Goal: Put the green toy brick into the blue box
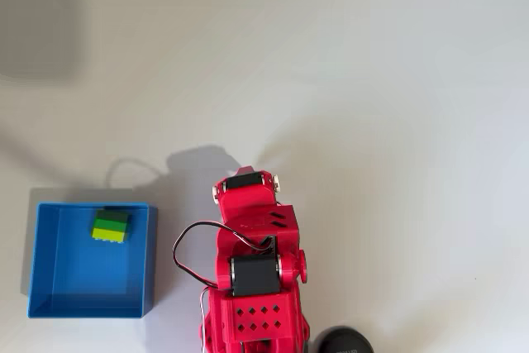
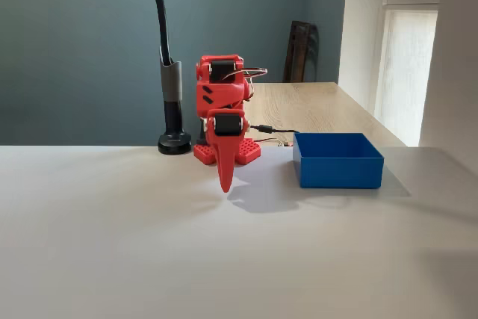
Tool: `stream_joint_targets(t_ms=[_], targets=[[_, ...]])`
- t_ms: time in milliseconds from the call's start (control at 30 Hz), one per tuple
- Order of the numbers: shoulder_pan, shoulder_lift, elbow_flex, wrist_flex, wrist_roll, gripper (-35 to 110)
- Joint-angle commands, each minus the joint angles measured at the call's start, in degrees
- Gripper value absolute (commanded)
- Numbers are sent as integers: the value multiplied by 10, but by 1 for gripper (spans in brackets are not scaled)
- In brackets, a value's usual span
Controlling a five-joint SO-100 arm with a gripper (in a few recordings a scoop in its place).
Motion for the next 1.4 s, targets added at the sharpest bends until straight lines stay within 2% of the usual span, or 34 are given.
stream_joint_targets(t_ms=[0,1367], targets=[[-5,25,11,15,-3,0],[-4,47,13,20,-4,0]])
